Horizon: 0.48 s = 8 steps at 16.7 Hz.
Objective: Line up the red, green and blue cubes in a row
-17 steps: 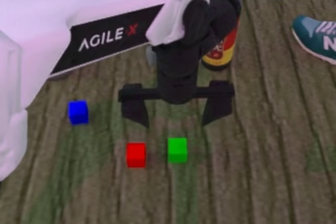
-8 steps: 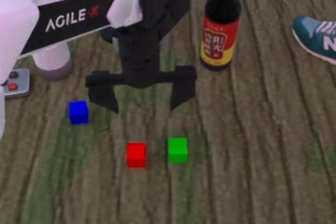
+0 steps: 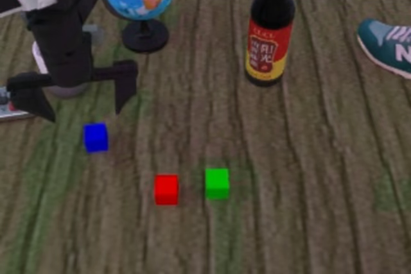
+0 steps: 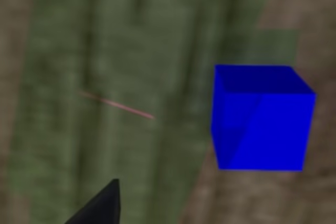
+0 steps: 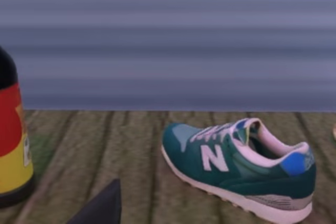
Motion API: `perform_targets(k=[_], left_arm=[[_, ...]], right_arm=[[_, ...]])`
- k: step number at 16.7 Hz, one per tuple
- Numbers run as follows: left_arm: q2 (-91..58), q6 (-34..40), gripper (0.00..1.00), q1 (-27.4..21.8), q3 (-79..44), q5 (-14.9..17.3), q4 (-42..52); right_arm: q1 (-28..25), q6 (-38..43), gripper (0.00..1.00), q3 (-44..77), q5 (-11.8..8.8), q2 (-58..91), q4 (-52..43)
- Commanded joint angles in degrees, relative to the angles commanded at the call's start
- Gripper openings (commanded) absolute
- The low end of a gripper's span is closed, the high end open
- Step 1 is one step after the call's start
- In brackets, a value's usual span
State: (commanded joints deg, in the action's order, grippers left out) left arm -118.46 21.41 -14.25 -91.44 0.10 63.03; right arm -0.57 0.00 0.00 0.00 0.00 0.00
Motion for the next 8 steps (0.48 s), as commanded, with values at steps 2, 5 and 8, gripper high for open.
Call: perform_targets(k=[2,5,8], left_arm=[[0.1,-0.4,1.0,0.4,0.1,0.0,-0.1],[-0.2,-0.3,1.0,0.2,0.1,0.0,-0.1],[-1.7,-0.3,1.0,0.3,2.2,0.0,-3.9]], right_arm=[[0.0,0.0,1.0,0.0,0.0,0.0,0.0],[0.0,0.0,1.0,0.0,0.0,0.0,0.0],[0.0,0.0,1.0,0.0,0.0,0.0,0.0]])
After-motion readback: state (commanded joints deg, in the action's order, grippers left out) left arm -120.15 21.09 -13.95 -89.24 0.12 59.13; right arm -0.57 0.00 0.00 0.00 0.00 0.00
